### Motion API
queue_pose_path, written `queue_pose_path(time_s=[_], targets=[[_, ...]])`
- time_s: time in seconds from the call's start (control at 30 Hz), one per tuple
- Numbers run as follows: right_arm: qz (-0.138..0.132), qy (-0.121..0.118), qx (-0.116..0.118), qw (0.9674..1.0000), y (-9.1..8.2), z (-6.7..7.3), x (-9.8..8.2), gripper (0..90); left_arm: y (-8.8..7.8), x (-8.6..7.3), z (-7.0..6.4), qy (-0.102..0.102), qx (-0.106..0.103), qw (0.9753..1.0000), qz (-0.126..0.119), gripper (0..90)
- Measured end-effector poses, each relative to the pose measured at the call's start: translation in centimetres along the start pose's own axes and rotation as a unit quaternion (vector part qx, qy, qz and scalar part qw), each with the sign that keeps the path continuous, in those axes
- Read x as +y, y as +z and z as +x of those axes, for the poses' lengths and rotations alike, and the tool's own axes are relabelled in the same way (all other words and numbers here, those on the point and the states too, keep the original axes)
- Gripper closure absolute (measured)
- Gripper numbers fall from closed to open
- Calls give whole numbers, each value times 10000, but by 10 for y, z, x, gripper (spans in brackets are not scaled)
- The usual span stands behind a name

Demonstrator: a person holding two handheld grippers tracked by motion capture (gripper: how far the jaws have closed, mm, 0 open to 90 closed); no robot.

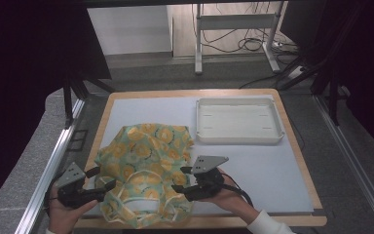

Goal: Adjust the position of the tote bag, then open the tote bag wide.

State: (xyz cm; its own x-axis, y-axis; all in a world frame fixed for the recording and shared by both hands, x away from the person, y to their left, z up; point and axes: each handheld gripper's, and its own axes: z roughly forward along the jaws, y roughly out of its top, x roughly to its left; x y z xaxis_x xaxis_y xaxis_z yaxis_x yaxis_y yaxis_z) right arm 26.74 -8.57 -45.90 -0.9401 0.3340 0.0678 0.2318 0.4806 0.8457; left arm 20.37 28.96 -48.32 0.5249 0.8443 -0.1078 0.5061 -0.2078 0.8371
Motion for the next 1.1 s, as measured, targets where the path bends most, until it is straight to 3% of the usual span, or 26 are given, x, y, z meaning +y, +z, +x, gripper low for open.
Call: queue_pose_path(time_s=[0.23,0.4,0.57,0.73,0.87,0.97,1.1], targets=[[97,-152,284,9994,12,13,11,344,3,-6,-3,36,-46,10000,-22,235],[451,-225,344,9981,28,20,4,320,1,-16,-2,-15,-6,10000,-88,241],[753,-118,316,9966,41,18,-8,289,0,-18,0,-29,-19,9999,-117,243],[1172,-203,318,9924,57,18,-19,240,3,-21,0,-25,-22,10000,-44,243],[1442,-75,345,9889,67,14,-32,236,4,-23,1,17,10,10000,-1,253],[1490,-53,287,9884,69,12,-37,278,5,-25,3,-18,1,10000,28,256],[1521,-53,277,9880,68,9,-39,424,6,-25,4,8,16,10000,39,256]])
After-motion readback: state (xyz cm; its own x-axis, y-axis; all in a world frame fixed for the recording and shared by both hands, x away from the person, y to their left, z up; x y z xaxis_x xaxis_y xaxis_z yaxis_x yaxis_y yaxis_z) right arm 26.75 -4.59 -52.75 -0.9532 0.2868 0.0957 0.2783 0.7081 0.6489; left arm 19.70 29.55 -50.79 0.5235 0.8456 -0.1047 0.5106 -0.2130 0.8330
